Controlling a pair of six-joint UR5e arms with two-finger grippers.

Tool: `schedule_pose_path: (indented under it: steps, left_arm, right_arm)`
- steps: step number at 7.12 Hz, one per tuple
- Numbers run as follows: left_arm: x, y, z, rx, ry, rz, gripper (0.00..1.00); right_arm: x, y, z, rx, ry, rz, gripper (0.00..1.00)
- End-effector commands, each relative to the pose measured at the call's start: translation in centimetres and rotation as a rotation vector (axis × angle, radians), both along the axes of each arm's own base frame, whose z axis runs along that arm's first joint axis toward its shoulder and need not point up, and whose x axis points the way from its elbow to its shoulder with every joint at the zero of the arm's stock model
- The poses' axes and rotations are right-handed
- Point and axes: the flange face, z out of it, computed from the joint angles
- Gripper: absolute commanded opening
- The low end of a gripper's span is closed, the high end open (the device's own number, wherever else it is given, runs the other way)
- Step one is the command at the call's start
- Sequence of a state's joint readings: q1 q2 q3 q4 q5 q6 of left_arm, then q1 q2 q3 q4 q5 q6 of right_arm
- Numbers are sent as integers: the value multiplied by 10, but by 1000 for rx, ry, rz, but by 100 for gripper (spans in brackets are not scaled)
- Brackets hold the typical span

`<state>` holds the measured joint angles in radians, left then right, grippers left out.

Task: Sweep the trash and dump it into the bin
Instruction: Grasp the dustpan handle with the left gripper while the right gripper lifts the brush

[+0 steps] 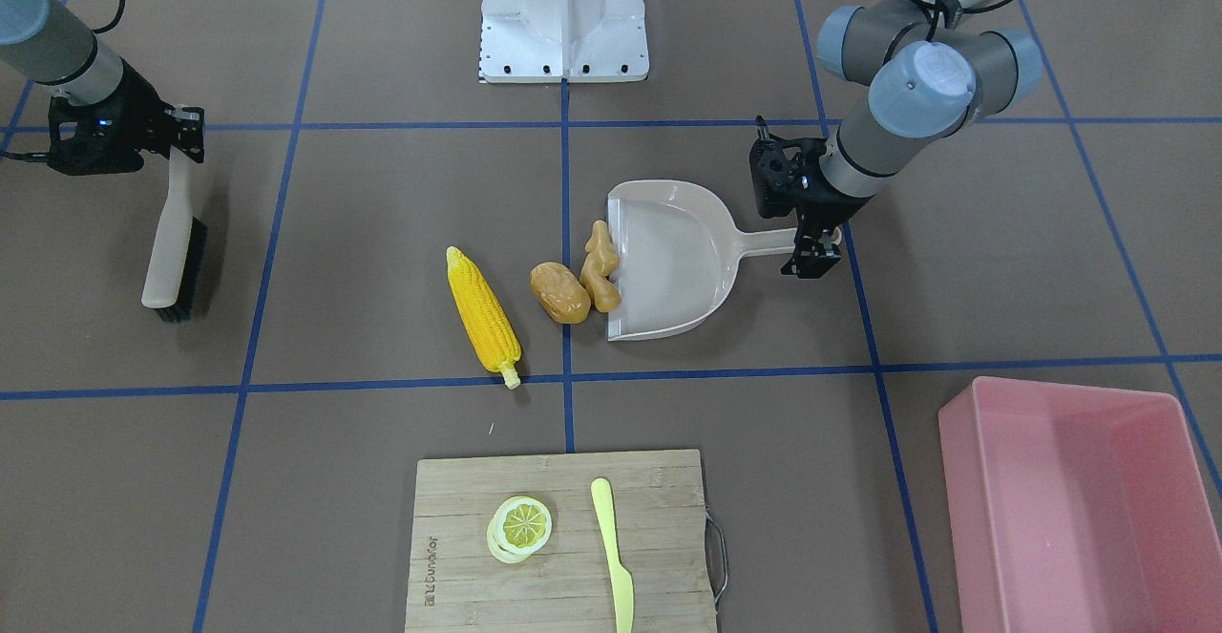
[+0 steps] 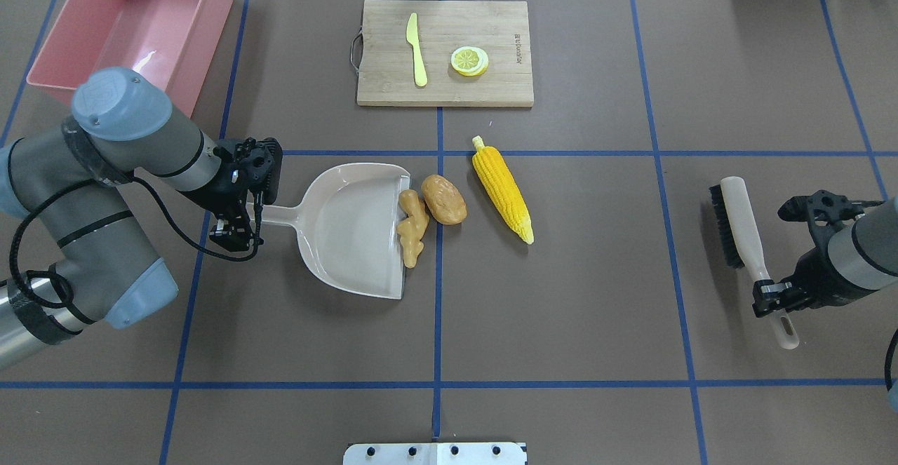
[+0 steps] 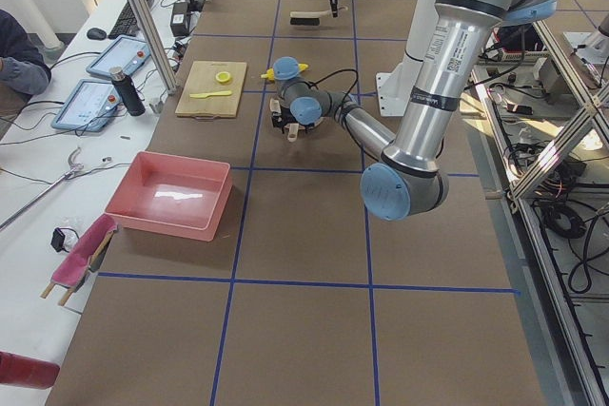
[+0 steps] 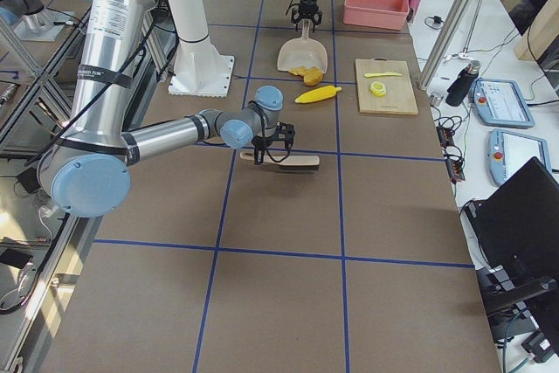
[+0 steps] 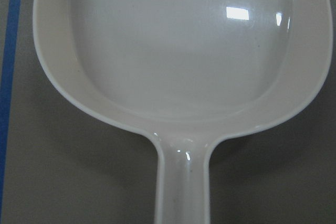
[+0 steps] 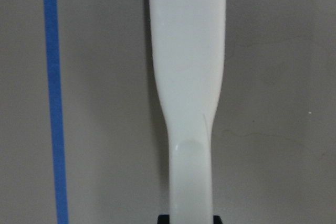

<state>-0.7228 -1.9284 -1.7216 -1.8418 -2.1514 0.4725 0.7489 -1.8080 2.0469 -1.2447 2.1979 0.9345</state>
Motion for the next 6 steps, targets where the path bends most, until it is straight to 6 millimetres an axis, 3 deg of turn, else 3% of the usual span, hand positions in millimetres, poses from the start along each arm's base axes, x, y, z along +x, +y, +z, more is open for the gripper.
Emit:
schedule_pose_path:
  steps: [1,2,4,6]
  left_arm:
    - [-5,-3,-2,-6,1,-13,77]
    - [-6,-3,-3,-6,5,-15,77]
    - [-20,-11,-5,-8,25,-37,77]
    - [-30,-3,12,-17,92,-39,79]
  right_arm:
    - [39,-10,-49,-15,-28,68,0]
    - [43,-11,-81,-32,-17,75,0]
    - [2,-34,-145,-8,72,55,0]
    - [-14,-46,-164,84,195,-68,0]
